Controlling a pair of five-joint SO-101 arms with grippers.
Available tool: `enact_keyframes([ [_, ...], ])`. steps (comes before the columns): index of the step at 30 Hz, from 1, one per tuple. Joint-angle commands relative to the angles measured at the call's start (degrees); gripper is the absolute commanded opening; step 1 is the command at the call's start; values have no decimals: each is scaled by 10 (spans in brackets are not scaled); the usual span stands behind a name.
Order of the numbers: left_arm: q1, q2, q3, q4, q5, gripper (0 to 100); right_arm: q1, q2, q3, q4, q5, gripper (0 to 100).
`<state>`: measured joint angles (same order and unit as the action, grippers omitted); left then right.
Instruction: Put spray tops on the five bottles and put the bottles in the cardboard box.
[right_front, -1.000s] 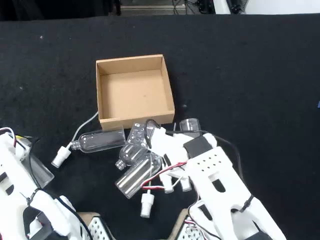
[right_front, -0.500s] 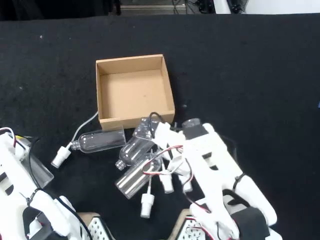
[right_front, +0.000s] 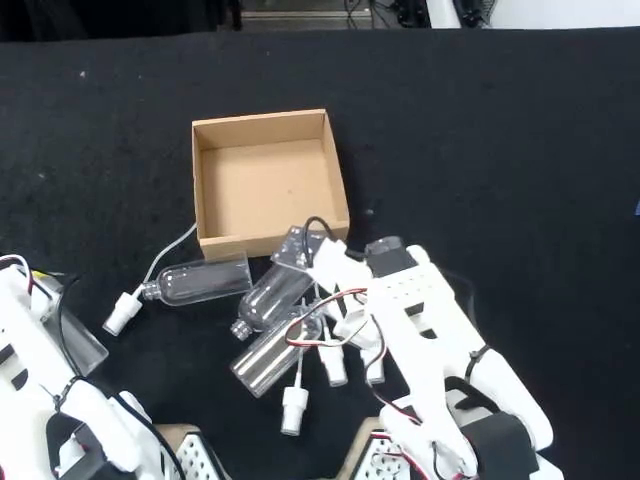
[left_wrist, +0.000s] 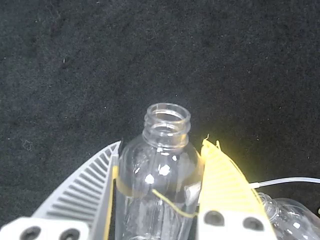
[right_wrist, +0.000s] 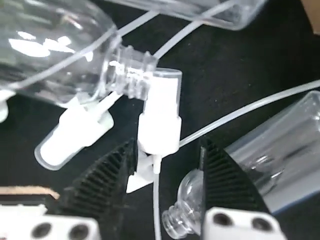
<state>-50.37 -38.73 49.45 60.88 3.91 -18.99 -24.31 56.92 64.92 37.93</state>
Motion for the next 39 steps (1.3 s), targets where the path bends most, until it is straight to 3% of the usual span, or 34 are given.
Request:
enact_keyframes([
  [1, -4, -19, -3, -10, 1, 34, -20, 1, -42, -11, -43, 185],
  [5, -4, -19, -3, -10, 1, 34, -44, 2, -41, -25, -49, 185],
  [14, -4, -19, -3, -10, 1, 34, -16, 3, 2, -64, -1, 185],
  [39, -5, -19, -3, -10, 1, 34, -18, 2, 49, -102, -5, 153],
])
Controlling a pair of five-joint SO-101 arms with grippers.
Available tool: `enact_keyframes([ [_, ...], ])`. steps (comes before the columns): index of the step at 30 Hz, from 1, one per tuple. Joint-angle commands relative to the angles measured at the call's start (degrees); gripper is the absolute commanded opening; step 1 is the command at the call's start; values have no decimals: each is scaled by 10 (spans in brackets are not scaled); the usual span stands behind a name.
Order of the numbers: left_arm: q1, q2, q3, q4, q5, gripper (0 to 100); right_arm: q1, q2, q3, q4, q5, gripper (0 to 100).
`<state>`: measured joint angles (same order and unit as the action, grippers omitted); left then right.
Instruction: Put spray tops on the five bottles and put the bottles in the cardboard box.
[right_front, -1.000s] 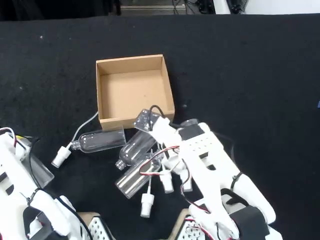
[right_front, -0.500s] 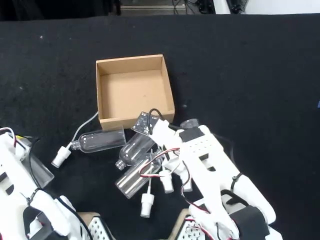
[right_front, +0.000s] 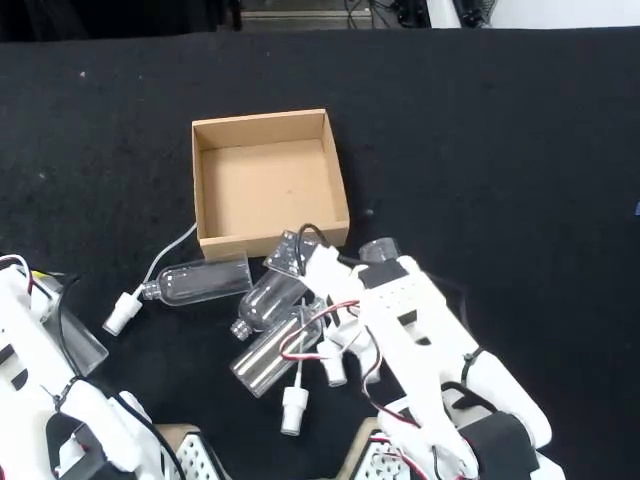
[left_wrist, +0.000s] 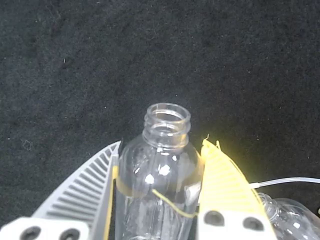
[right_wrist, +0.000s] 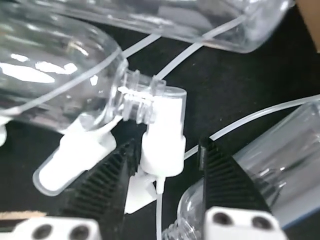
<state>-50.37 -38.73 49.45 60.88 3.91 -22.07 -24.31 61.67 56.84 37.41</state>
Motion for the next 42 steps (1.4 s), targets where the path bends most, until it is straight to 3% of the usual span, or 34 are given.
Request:
enact_keyframes([
  [1, -5, -19, -3, -10, 1, 34, 12, 2, 1, -20, 0, 128],
  [5, -5, -19, -3, -10, 0, 34, 17, -6, -16, 9, 2, 67],
  [10, -5, -19, -3, -10, 0, 34, 18, -52, -136, 164, 1, 67],
  [21, 18, -21, -17, -14, 1, 34, 110, -207, -411, 360, -8, 67],
  [27, 108, -26, -97, -18, 1, 34, 110, -270, -519, 282, -173, 67],
  [34, 247, -26, -153, -66, 1, 34, 109, -305, -532, 77, -360, 67],
  [37, 276, -26, -173, -136, 1, 34, 109, -315, -532, -6, -401, 67],
  [42, 326, -26, -214, -223, 1, 34, 109, -319, -532, -98, -409, 67],
])
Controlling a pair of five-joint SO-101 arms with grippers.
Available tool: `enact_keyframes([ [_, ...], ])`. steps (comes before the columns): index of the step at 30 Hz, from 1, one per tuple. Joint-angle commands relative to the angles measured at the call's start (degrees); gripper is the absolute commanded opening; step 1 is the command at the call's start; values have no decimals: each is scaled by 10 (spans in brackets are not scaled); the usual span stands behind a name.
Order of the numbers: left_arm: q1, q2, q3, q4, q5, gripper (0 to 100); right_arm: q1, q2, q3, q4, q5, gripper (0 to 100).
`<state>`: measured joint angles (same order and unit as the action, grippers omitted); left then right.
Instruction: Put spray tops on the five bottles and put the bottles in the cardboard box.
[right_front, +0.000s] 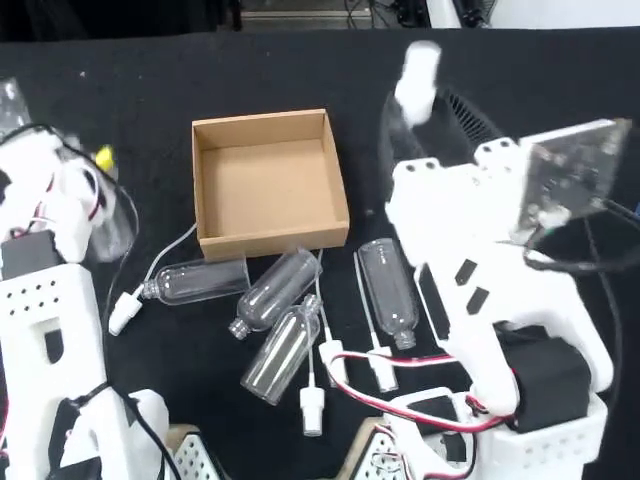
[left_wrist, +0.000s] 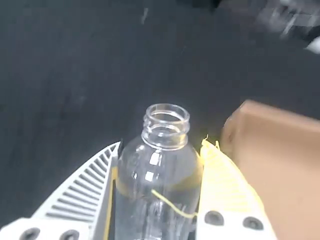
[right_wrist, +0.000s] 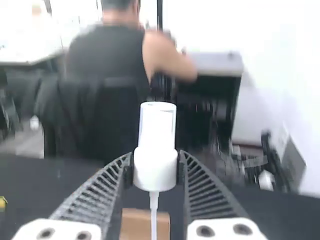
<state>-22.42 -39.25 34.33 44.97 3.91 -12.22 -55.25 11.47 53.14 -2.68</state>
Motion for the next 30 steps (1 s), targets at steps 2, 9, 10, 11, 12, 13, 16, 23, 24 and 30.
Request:
enact_keyframes([
  [2, 76, -21, -80, -86, 1, 34, 11, -9, -29, -95, -8, 67],
  [9, 192, -21, -94, -168, 1, 34, 11, -12, -29, -170, -8, 67],
  [10, 208, -19, -94, -187, 1, 34, 11, -13, -29, -172, -8, 67],
  [11, 225, -19, -94, -201, 1, 34, 12, -13, -29, -173, -8, 67],
  [12, 241, -20, -94, -212, 1, 34, 13, -13, -29, -173, -8, 67],
  [13, 255, -21, -94, -218, 1, 34, 13, -13, -29, -171, -8, 67],
  [16, 292, -21, -91, -221, 1, 30, 13, -10, -20, -173, -8, 67],
  [23, 357, -22, -46, -246, 1, 30, 14, -14, -15, -174, -8, 67],
  [24, 364, -22, -45, -243, 1, 30, 14, -14, -15, -174, -8, 67],
  [30, 366, -18, -39, -244, 2, 30, 79, -14, -12, -198, -9, 64],
])
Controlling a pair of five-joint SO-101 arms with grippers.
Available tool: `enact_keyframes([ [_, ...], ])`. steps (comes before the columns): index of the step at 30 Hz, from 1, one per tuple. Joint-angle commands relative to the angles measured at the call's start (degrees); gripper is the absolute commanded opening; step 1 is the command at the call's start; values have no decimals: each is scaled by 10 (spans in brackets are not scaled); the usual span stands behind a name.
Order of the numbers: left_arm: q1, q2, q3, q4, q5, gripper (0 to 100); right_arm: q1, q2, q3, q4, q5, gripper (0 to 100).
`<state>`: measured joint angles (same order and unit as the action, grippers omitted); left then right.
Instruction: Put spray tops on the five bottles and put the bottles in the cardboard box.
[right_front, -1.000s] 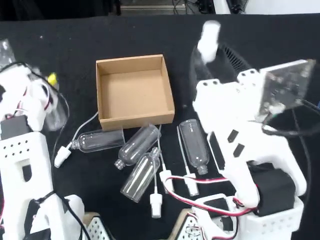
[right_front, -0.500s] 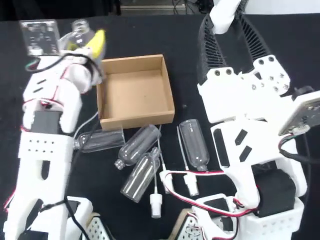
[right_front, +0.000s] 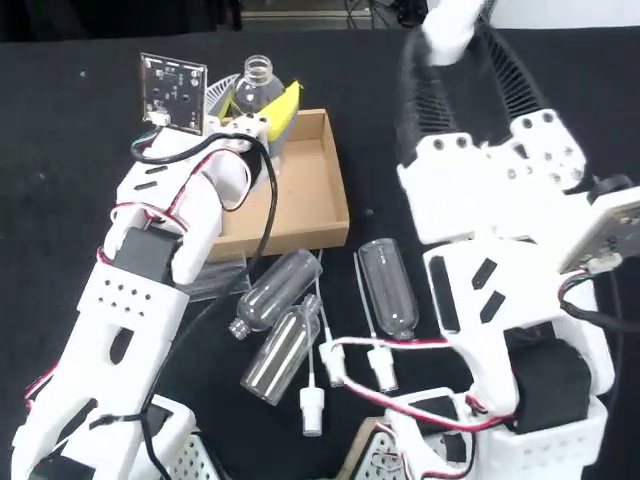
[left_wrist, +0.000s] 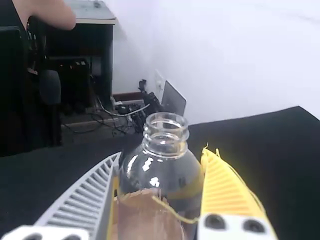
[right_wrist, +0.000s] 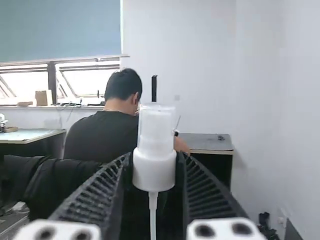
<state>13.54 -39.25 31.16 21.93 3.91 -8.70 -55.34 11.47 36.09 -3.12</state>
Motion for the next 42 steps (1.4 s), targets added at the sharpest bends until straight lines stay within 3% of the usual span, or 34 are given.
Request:
enact_keyframes([
  [1, 11, -20, -2, -14, 1, 30, 54, -13, -12, -28, -13, 64],
  [6, 29, -20, 33, -15, 1, 30, 69, -12, -12, -27, -103, 67],
  [9, 57, -21, 34, -32, 5, 30, 69, -9, -11, -27, -108, 67],
  [15, 116, -58, 88, -141, 1, 30, 69, -12, -11, -27, -108, 67],
  [18, 115, -77, 154, -276, 1, 30, 69, -12, -11, -27, -108, 67],
  [26, 137, -83, 448, -869, 5, 30, 69, -12, -11, -25, -108, 67],
  [28, 153, -79, 482, -956, 5, 30, 69, -12, -11, -25, -108, 67],
  [32, 169, -68, 484, -923, 3, 30, 69, -12, -11, -25, -109, 67],
  [38, 182, -47, 465, -724, 5, 30, 69, -12, -11, -23, -109, 67],
  [42, 199, -51, 478, -650, 5, 30, 69, -12, -11, -23, -109, 67],
])
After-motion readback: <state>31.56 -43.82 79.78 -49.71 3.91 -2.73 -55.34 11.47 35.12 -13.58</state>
